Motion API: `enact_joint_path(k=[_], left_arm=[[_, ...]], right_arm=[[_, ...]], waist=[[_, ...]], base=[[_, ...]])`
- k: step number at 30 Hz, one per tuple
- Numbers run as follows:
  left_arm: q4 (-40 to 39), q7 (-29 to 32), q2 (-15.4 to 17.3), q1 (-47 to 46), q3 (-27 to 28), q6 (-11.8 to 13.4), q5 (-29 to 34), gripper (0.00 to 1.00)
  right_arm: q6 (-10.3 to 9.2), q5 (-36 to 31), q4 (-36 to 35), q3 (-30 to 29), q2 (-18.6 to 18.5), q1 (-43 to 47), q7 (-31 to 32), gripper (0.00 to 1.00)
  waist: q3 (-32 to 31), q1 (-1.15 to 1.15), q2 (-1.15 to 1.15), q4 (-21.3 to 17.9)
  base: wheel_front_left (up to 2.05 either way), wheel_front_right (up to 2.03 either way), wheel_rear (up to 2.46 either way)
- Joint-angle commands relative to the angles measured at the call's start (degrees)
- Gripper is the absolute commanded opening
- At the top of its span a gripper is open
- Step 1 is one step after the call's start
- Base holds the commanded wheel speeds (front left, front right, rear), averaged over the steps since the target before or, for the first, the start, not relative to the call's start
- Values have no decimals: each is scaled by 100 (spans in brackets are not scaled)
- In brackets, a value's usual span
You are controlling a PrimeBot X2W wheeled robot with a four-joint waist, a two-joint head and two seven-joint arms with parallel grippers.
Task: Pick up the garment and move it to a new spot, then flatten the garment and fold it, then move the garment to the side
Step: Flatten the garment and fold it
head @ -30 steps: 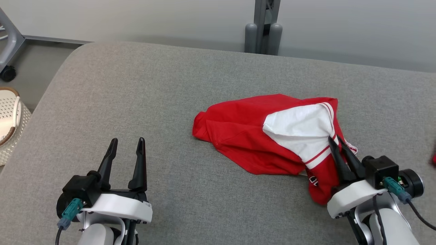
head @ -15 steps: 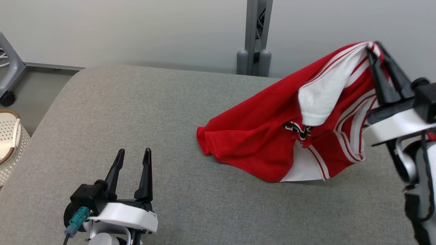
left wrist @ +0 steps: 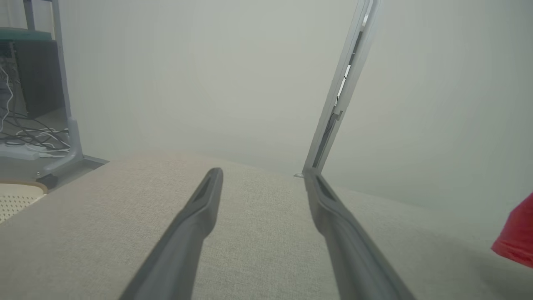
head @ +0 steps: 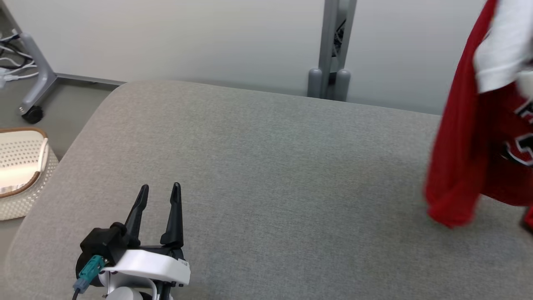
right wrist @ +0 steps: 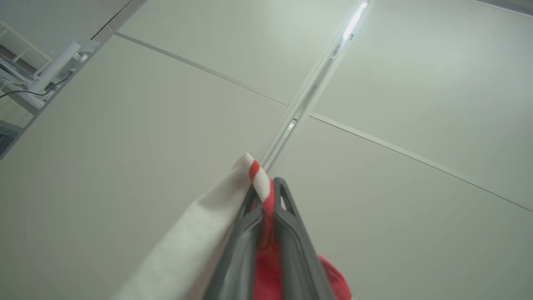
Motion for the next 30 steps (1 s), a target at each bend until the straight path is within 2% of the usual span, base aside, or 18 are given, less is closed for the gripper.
enact_joint_path(k=[1, 2, 3, 6, 13, 16, 20, 21, 22, 26, 30], left_arm=[[-24, -25, 25, -64, 48, 8, -61, 100], [-28, -25, 25, -87, 55, 11, -53, 100], [-25, -24, 24, -130, 84, -5, -53, 100], [-14, -24, 23, -210, 108, -32, -34, 100], [9, -24, 24, -402, 100, -58, -150, 100], [40, -24, 22, -479, -3, -65, -213, 100], [72, -24, 24, -490, -119, -23, -267, 100], [77, -24, 23, -487, -144, -16, -282, 100], [83, -25, 22, -481, -160, -14, -289, 100], [101, -24, 23, -416, -145, 16, -252, 100], [78, -24, 21, -378, -92, -14, -132, 100]], right_arm=[[-3, 101, -33, 247, 12, 11, 100, 0], [-3, 173, -17, 482, -13, 36, 178, 0], [-4, 387, 125, 1018, -69, 117, 348, 0], [-4, 742, 486, 1838, -110, 207, 519, 0], [-5, 1559, 2078, 3961, 22, 53, 350, 0], [-4, 1752, 2846, 4574, 217, -159, 133, 0], [-4, 1990, 3806, 4894, 587, -440, -129, 0], [-4, 2018, 4017, 4966, 686, -496, -170, 95], [-4, 2085, 4228, 5077, 778, -518, -132, 100], [-4, 2445, 4756, 5376, 1015, -744, -104, 100], [-4, 2754, 5020, 5511, 1095, -891, -91, 100]], waist=[[12, 0, 0, 85], [23, 0, 0, 129], [59, 0, 0, 212], [148, 0, 0, 358], [461, 0, 0, 743], [570, 0, 0, 936], [653, 0, 0, 1134], [662, 0, 0, 1172], [663, 0, 0, 1204], [606, 0, 0, 1225], [480, 0, 0, 1062]], base=[[0, 0, 0], [0, 0, 0], [0, 0, 0], [0, 0, 0], [0, 0, 0], [0, 0, 0], [0, 0, 0], [0, 0, 0], [0, 0, 0], [0, 0, 0], [0, 0, 0]])
